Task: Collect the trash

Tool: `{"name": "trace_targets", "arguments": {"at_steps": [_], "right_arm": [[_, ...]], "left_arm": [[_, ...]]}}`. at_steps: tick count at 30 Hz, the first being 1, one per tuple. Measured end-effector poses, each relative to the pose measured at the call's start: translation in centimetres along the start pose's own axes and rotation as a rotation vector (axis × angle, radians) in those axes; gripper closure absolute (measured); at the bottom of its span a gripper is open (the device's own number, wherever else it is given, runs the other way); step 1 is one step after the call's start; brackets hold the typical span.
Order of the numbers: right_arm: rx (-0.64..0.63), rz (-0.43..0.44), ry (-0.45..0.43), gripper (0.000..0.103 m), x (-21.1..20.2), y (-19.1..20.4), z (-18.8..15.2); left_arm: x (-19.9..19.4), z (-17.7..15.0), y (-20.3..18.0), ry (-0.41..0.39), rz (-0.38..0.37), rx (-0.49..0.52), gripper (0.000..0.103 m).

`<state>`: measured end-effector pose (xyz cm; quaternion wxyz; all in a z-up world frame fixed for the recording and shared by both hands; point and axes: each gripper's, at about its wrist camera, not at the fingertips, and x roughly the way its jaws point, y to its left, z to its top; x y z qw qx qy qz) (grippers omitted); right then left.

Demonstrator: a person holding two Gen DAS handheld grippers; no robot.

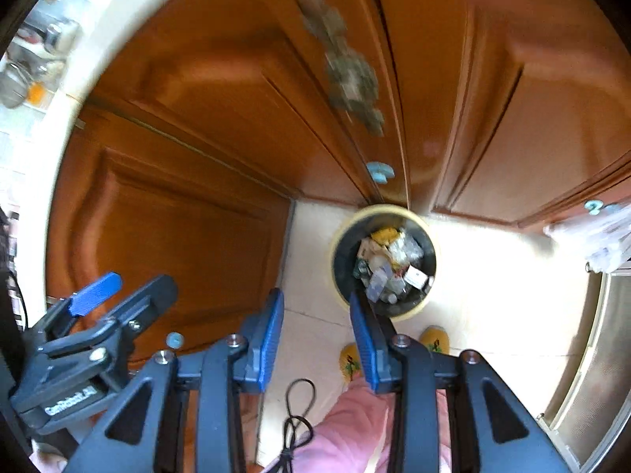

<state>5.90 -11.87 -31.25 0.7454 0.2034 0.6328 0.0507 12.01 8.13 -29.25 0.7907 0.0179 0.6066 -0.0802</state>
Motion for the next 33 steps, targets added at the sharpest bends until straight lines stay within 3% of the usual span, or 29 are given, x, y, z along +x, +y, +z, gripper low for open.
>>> {"name": "trace_targets", "arguments": {"at_steps": [6,17,28,33], "right_arm": [[-0.021,0.002,-0.144,0.068,-8.0,3.4,1.7],[-0.092,0.027,-0.424,0.068,-21.5,8.4,4.6],[-0.117,0.048,-0.567,0.066,-30.6,9.6,4.6],[-0.140,0.029,-0.641,0.052,-33.2,10.6,3.8]], "left_arm": [[-7.9,2.8,0.5,-0.109,-0.019,-0.021,0.006],[-21.7,7.7,-1.1,-0.420,-0.039,0.013,0.001],[-30.6,8.7,-3.0,-0.566,-0.058,0.001,0.001],[-32.4,8.5,-3.3,-0.585,-0.050,-0.014,0.001]]}}
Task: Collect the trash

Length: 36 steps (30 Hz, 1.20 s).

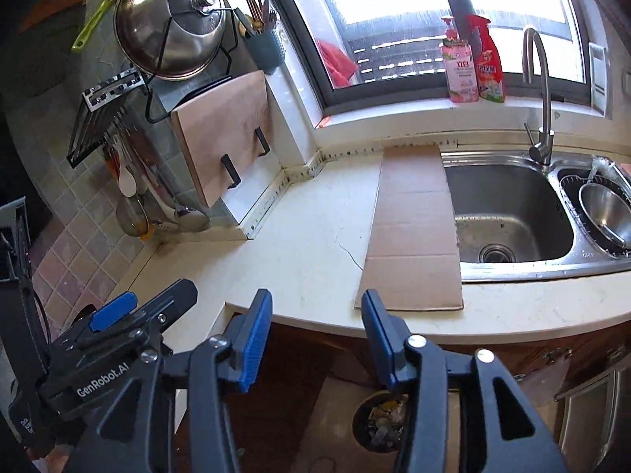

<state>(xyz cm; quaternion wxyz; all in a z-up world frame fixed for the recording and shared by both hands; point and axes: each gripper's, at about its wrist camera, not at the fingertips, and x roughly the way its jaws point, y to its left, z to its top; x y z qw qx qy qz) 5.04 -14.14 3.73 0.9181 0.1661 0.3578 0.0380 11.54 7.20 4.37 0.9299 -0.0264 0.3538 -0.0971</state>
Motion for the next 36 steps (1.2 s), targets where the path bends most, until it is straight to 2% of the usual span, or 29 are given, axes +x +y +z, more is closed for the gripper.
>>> {"name": "trace_targets", "arguments": {"at_steps": [3,12,21,28,36], "right_arm": [[-0.015,-0.004,-0.019,0.048,-0.8,0.4,0.3],[-0.064,-0.026,-0.031,0.047,-1.1,0.9,1.3],[-0.061,-0.020,-0.017,0.047,-0.7,0.1,1.8],[-0.076,-0.033,-0.033,0.047,-0.9,0.3,2.0],[-0.064,-0.046,-0.020,0.047,-0.6,-0.1,2.1]], "left_arm": [[-0.6,0.1,0.0,-0.001,0.005,-0.019,0.001],[-0.8,0.4,-0.2,0.013,0.054,-0.072,0.001],[-0.9,0.8,-1.1,-0.001,0.102,-0.054,0.001],[-1.1,1.1,-1.4,-0.012,0.112,-0.051,0.001],[-0.6,1.0,-1.6,0.013,0.107,-0.041,0.001]]}}
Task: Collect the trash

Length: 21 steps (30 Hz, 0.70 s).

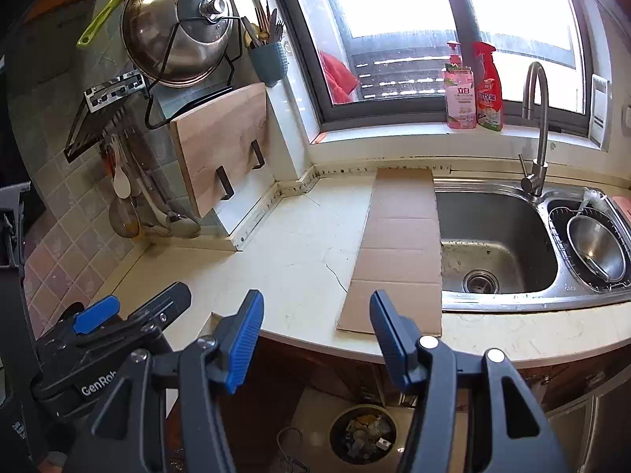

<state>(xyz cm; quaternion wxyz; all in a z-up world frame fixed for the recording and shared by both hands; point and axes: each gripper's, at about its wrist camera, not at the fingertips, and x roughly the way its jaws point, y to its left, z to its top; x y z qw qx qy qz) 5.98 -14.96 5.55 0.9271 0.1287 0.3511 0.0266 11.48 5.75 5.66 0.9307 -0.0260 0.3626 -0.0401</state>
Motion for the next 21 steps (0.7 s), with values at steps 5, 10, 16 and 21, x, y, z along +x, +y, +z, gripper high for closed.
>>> {"name": "trace_targets", "arguments": {"at_steps": [5,10,16,21], "right_arm": [[0.000,-0.006,0.002,0.046,-0.06,-0.06,-0.06],[0.007,-0.008,0.003,0.046,-0.12,-0.19,-0.22],[0.010,-0.007,0.004,0.046,-0.19,-0.31,-0.31],[0.012,-0.006,0.010,0.046,-0.08,-0.41,-0.34]], "left_arm": [[0.27,0.01,-0.08,0.008,-0.003,0.005,0.001],[0.47,0.00,-0.16,0.015,-0.005,0.011,0.001],[0.53,-0.05,-0.25,0.013,-0.001,0.012,0.001],[0.64,-0.16,-0.16,0.018,-0.002,0.014,0.001]]}}
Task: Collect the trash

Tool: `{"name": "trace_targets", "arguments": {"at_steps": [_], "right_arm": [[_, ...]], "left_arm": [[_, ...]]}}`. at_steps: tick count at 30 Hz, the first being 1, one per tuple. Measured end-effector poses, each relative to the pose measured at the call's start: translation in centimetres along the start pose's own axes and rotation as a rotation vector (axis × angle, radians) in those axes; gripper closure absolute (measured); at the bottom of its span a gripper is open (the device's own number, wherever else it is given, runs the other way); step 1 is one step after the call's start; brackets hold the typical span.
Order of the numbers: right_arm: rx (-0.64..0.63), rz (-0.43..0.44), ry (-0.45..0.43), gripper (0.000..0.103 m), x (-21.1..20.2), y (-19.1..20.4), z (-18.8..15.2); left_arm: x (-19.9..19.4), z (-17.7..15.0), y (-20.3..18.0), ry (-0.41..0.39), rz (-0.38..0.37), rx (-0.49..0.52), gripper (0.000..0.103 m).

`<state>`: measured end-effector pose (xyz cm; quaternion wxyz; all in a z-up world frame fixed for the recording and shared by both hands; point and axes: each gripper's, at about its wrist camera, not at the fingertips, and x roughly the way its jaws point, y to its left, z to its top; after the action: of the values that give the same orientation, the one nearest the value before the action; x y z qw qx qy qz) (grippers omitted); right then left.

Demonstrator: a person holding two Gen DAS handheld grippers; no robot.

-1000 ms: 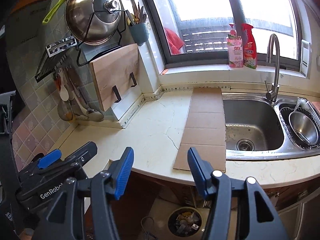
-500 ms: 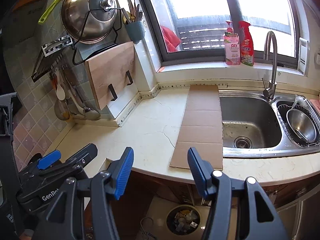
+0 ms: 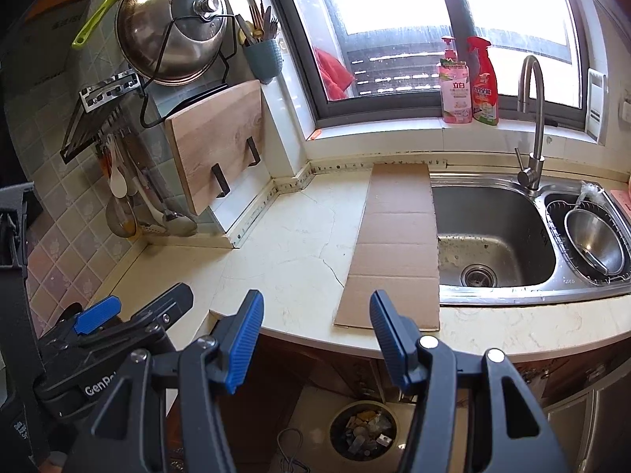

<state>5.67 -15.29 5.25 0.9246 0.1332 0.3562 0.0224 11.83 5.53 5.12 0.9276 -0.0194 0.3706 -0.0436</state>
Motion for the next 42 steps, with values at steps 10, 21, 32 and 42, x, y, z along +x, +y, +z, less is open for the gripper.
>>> {"name": "trace_targets", "arguments": {"at_steps": [10,21,32,42], "right_arm": [[0.001,0.002,0.001,0.046,0.0,0.0,-0.1],[0.007,0.001,0.006,0.046,0.0,0.0,-0.3],[0.007,0.004,0.006,0.046,-0.1,-0.3,-0.3],[0.024,0.002,0.009,0.046,-0.2,-0.6,-1.0]], "left_arm": [[0.1,0.0,0.2,-0.002,-0.002,0.007,0.001],[0.0,-0.3,0.1,-0.001,0.002,0.011,0.001],[0.0,-0.3,-0.1,0.000,0.002,0.014,0.001],[0.1,-0.7,-0.6,0.017,0.003,0.026,0.001]]}}
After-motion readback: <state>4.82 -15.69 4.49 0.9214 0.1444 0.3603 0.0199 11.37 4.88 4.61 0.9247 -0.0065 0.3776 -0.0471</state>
